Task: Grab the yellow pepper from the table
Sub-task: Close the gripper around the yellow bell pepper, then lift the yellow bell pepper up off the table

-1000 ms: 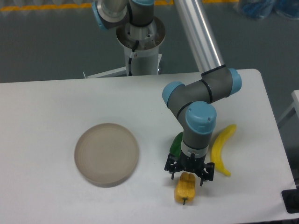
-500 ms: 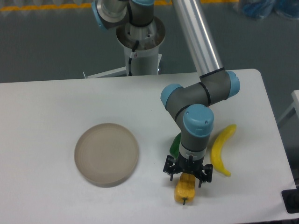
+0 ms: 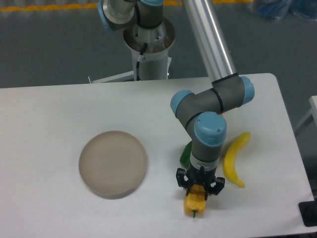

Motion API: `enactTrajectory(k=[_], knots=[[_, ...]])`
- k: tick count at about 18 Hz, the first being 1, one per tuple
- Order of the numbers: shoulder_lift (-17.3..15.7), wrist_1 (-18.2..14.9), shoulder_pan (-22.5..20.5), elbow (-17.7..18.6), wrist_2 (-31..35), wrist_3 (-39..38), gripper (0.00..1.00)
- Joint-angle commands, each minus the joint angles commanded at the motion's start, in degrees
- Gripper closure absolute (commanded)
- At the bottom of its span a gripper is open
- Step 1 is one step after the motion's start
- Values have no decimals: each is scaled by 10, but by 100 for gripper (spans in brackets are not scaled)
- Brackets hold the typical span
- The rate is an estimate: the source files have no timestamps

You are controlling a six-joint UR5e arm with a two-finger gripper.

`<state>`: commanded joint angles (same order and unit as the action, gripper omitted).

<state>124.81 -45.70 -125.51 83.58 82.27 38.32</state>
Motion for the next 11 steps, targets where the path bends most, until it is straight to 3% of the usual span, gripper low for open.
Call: enactTrajectory(k=[5, 11], knots=[[-18, -1, -2, -10, 0, 17, 58], [-113, -11, -46, 4, 1, 101, 59]])
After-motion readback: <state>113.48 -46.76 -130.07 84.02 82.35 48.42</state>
